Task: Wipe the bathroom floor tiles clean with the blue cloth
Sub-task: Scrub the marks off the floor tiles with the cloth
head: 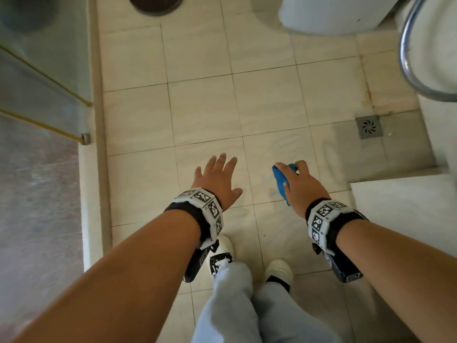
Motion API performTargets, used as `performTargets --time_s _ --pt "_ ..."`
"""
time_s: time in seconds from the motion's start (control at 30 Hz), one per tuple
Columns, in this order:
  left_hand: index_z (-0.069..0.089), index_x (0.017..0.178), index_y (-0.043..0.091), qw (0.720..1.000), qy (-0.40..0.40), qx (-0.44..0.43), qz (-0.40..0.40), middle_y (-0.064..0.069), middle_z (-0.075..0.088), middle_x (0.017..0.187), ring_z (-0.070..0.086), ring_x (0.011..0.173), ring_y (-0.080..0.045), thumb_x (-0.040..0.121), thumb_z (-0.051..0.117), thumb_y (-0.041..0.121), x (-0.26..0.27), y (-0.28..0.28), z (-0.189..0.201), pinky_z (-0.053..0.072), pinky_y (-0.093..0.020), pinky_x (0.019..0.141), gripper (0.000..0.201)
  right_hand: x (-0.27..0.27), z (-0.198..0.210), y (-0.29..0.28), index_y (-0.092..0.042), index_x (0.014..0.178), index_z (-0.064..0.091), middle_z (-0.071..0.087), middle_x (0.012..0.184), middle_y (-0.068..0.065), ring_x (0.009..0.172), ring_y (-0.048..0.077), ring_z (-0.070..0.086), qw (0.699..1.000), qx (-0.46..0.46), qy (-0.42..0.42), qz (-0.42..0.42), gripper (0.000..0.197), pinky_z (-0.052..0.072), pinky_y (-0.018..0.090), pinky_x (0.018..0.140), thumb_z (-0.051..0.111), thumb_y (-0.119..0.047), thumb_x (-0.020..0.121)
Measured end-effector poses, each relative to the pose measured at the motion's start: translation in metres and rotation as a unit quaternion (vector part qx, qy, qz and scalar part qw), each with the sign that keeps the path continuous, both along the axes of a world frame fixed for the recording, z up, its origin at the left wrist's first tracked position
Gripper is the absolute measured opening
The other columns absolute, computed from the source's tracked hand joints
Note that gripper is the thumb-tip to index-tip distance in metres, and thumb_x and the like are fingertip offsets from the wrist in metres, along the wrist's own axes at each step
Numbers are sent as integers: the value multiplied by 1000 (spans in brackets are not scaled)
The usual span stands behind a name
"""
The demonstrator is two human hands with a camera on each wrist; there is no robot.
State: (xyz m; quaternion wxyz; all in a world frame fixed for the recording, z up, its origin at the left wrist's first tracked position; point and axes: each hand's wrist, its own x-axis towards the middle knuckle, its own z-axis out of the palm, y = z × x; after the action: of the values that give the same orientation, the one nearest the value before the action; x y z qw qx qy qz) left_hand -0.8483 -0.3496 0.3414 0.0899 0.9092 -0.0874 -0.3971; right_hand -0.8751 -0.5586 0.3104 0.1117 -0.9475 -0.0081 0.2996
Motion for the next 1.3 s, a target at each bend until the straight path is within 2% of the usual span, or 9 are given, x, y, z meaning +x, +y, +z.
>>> performTargets --time_s 0.1,0.2,0.27,0.37,0.53,0.73,0.97,1.17,1.3 --pt "-2 154 24 1000 7 -6 -17 -1 -7 162 -5 149 -21 97 46 46 15 0 -18 6 -48 120 77 12 -10 4 -26 143 26 19 142 11 58 18 44 1000 -3 1 -17 51 44 29 60 40 -11 97" --pt "-1 154 23 1000 1 -12 -22 -2 -5 162 -4 149 -22 97 46 46 30 0 -41 7 -48 119 77 26 -25 6 -25 145 24 7 153 5 79 26 57 1000 -13 19 -17 54 48 33 69 42 -10 96" --pt "-1 154 23 1000 -1 -12 -20 -3 -5 162 -2 149 -23 97 47 45 40 -2 -59 8 -49 119 78 33 -39 6 -24 145 24 14 152 2 90 29 59 1000 -12 20 -14 53 51 37 75 41 -11 96" --pt "0 154 23 1000 -1 -11 -20 -3 -3 162 0 149 -23 97 48 45 50 -7 -92 10 -49 119 78 40 -70 3 -26 143 28 35 138 2 86 28 59 1000 -2 15 -23 50 52 41 75 38 -12 97" --pt "2 154 24 999 -20 -14 -23 -3 -1 162 1 149 -23 96 49 46 64 -18 -168 12 -49 119 78 49 -142 -12 -28 142 33 39 129 2 76 22 53 999 9 14 -28 45 49 35 68 35 -14 99" --pt "2 154 25 999 -40 -17 -24 -2 -4 162 -1 149 -23 94 51 49 85 -29 -269 11 -50 119 81 75 -237 -29 -25 137 41 41 129 2 91 24 57 1000 27 -11 -6 40 47 32 76 37 -17 98" --pt "-7 154 21 997 -72 0 -30 0 -18 160 -9 148 -20 86 55 62 111 -30 -381 6 -48 120 100 145 -343 -29 -25 133 50 47 125 3 103 25 53 987 78 -142 15 45 47 40 86 45 -10 91" --pt "-18 151 22 994 -81 -17 -65 2 -31 156 -23 145 -19 68 60 79 131 -35 -417 -6 -50 118 127 171 -389 -18 -23 135 49 51 129 3 112 29 43 975 65 -210 20 44 40 38 94 43 -13 92" --pt "-26 148 21 992 -77 32 -97 -2 -35 154 -26 144 -21 59 67 79 134 -38 -423 -7 -51 117 141 150 -391 -10 -31 137 45 47 137 -6 108 24 39 970 39 -198 137 46 39 35 93 46 -19 93"
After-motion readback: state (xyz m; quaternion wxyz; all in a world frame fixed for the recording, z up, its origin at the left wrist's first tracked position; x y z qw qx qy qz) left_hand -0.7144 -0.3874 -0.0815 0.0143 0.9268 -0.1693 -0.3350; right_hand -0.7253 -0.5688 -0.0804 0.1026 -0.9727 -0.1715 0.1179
